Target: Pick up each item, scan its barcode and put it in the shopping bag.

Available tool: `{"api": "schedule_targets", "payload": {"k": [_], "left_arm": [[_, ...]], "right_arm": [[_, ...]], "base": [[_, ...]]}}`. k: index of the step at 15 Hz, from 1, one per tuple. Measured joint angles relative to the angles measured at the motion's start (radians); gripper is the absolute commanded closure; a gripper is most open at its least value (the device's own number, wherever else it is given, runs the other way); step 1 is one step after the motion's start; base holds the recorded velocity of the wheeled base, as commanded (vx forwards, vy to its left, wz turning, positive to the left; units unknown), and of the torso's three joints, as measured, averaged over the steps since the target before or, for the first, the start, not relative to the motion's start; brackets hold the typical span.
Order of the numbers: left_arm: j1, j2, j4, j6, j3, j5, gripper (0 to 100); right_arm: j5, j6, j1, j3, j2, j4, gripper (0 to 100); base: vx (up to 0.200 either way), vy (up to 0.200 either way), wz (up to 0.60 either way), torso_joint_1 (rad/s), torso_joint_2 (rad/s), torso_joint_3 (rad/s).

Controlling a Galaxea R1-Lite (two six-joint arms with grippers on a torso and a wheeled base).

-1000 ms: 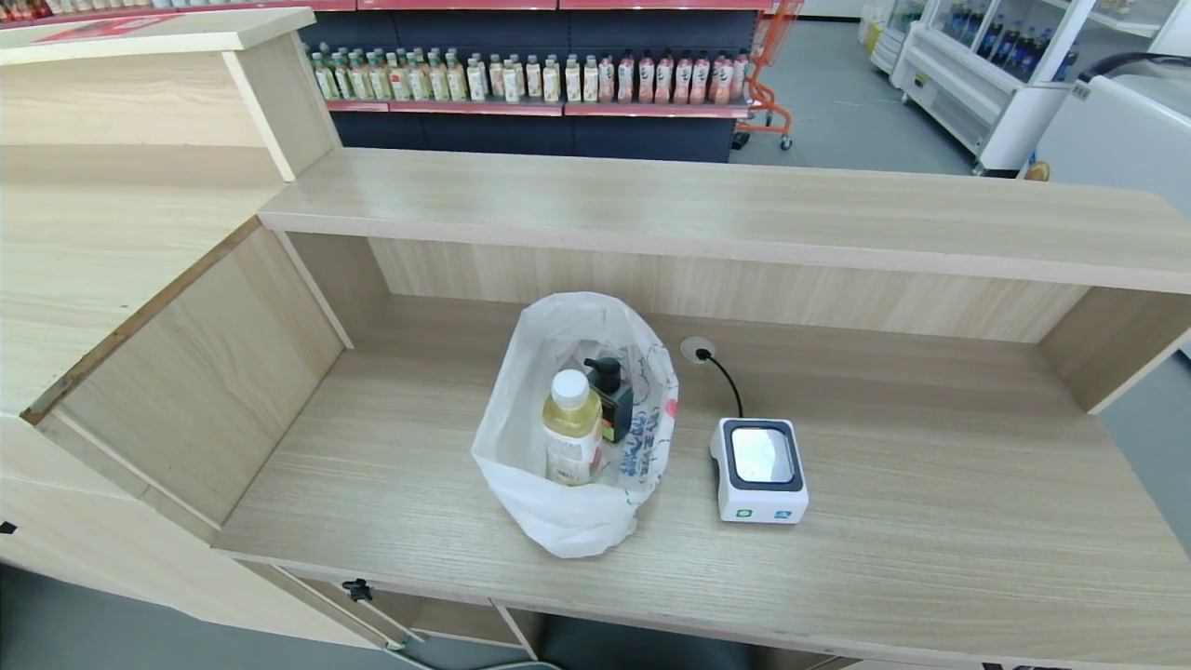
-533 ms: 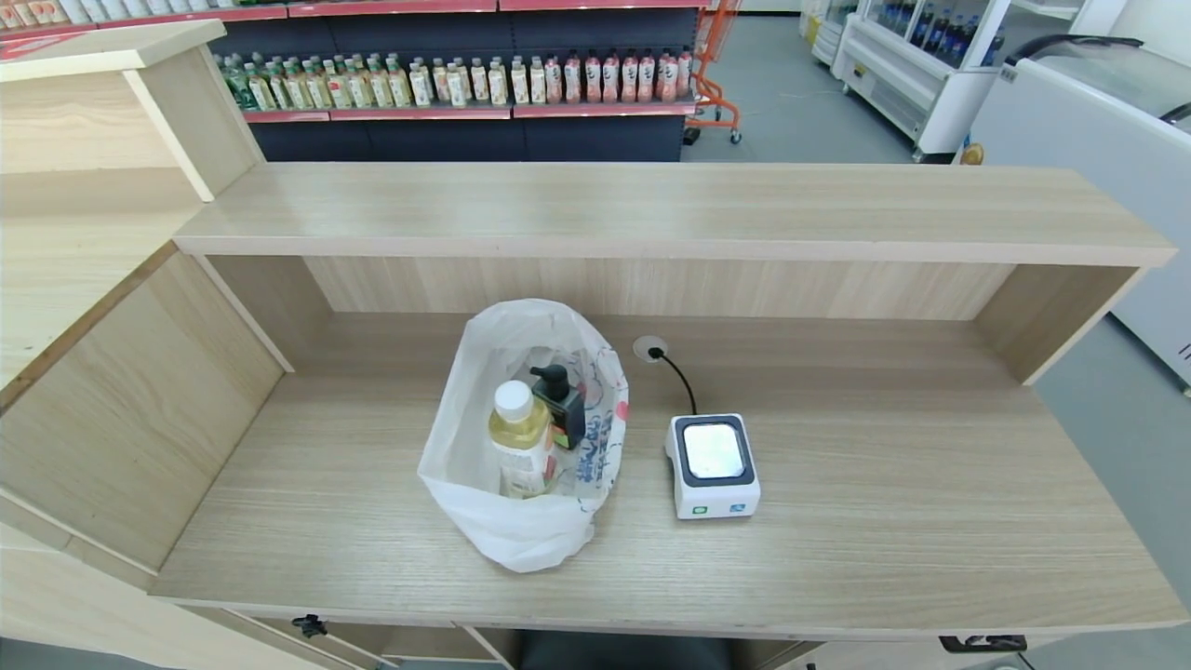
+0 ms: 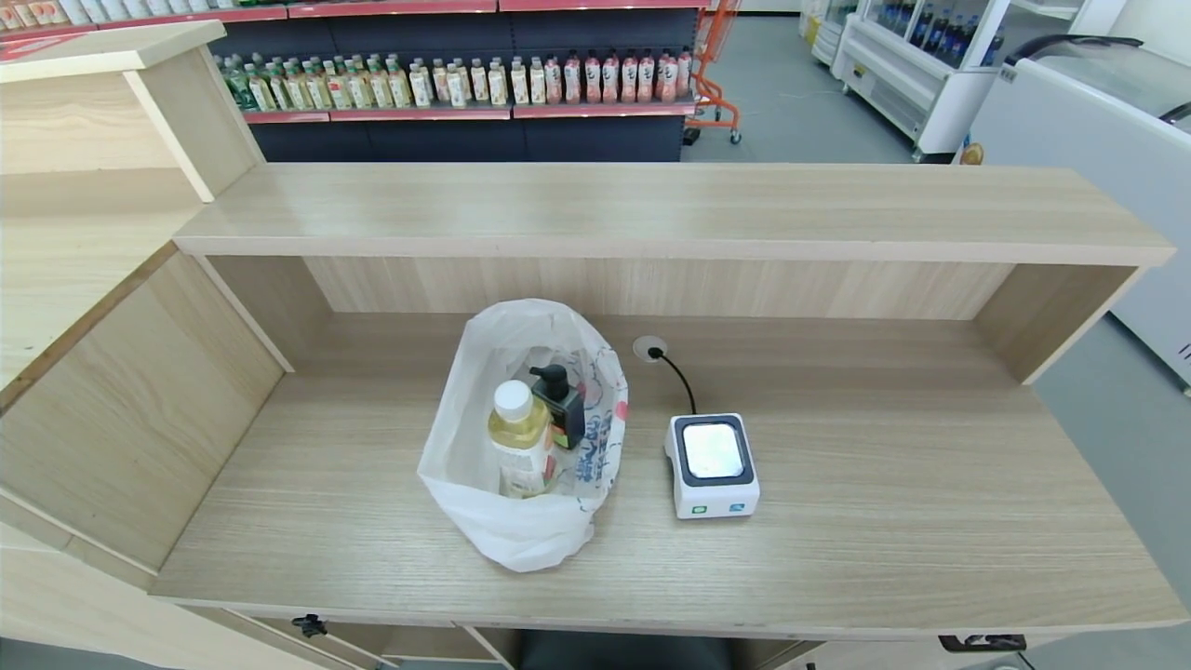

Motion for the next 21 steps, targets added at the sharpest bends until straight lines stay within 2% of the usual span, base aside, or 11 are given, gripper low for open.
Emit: {"api": "schedule_targets", "payload": {"k": [21], "left_arm": [[0.0, 0.0, 0.0, 0.0, 0.0, 0.0, 0]], "right_arm": [[0.0, -0.002, 0.0, 0.0, 0.003, 0.0, 0]], "base": [[0.0, 0.0, 0.0, 0.0, 0.0, 0.0]]}}
